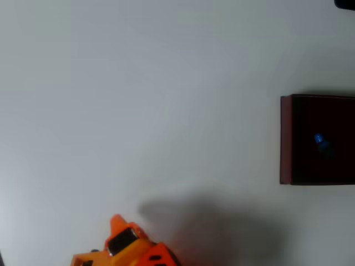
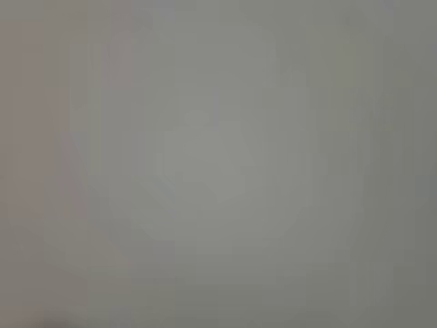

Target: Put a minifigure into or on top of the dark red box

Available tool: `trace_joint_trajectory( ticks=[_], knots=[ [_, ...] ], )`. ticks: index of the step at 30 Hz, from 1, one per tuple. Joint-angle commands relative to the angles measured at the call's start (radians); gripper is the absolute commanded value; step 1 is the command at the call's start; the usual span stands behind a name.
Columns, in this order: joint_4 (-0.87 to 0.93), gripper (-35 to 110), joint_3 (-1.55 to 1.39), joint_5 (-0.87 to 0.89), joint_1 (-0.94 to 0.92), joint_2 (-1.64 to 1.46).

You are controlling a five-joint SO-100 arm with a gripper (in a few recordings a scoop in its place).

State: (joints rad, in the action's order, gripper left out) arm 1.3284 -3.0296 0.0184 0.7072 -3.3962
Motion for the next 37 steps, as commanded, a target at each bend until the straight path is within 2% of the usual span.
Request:
trace_joint_trajectory(
  ticks=[1, 5, 37],
  knots=[
    [0.031, 2, 0.009, -0.020, 0.020, -0.014],
    [0.031, 8, 0.009, -0.023, 0.023, -0.014],
    [0.031, 2, 0.009, -0.020, 0.021, -0.014]
  ],
)
